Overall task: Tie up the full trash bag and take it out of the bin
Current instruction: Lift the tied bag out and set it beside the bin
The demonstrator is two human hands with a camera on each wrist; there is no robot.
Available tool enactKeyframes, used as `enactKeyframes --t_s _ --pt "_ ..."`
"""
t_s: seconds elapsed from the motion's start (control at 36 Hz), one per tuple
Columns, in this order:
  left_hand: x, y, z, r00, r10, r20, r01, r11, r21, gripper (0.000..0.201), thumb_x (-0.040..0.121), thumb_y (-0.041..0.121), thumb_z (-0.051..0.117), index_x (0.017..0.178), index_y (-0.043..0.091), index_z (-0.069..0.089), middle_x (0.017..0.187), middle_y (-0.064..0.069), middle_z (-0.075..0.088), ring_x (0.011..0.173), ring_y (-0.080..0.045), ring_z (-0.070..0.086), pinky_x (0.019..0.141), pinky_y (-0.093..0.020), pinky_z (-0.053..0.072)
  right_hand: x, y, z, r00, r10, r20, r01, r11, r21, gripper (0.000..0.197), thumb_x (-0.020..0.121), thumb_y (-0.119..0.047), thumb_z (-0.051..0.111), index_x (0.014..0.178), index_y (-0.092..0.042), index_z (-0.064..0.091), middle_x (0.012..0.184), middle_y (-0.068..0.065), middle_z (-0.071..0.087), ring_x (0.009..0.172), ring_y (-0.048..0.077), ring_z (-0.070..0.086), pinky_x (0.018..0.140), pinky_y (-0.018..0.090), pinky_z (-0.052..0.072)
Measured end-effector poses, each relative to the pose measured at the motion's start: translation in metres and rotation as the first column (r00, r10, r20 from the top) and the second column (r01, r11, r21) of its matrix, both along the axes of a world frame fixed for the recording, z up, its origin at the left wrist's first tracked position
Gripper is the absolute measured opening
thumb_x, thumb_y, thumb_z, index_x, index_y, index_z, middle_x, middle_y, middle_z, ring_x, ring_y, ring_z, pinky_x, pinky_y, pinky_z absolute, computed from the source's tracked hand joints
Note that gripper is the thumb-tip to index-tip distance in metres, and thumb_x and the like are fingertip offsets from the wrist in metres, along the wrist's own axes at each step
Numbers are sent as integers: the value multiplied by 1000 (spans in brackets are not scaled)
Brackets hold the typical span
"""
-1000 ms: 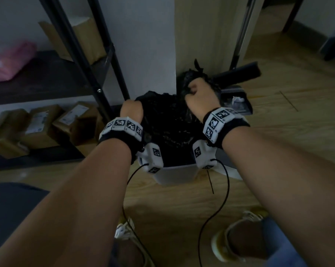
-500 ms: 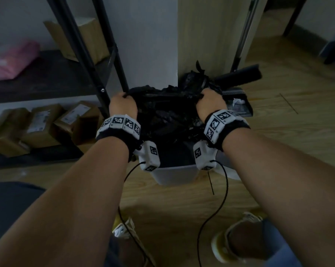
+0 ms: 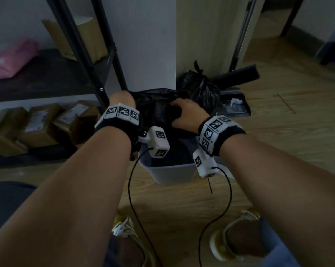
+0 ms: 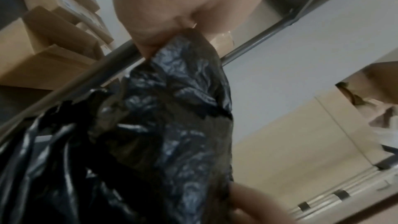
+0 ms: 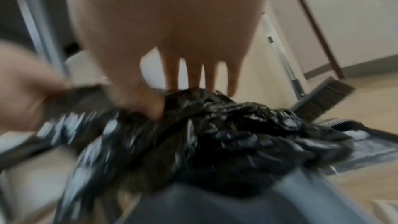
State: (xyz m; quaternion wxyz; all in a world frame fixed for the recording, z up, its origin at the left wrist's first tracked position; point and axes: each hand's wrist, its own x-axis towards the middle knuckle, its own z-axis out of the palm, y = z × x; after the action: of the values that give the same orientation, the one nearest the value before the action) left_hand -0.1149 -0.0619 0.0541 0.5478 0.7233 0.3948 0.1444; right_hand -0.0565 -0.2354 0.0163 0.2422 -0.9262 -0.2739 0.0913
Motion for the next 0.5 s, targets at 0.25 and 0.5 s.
enactKeyframes --t_s 0.25,0.5 --pt "4 -4 10 998 -32 47 32 999 -17 48 101 28 36 144 8 41 148 -11 43 135 -26 44 82 -22 38 -6 3 -10 985 -36 171 52 995 -85 32 92 -13 47 122 -13 60 123 13 60 112 32 56 93 37 45" --pt "4 2 25 982 -1 190 0 1000 5 76 79 53 59 136 4 47 131 -14 58 118 -30 57 96 -33 45 23 2 33 945 -318 -76 318 840 440 31 94 -19 43 107 3 61 104 17 65 94 31 61 77 30 46"
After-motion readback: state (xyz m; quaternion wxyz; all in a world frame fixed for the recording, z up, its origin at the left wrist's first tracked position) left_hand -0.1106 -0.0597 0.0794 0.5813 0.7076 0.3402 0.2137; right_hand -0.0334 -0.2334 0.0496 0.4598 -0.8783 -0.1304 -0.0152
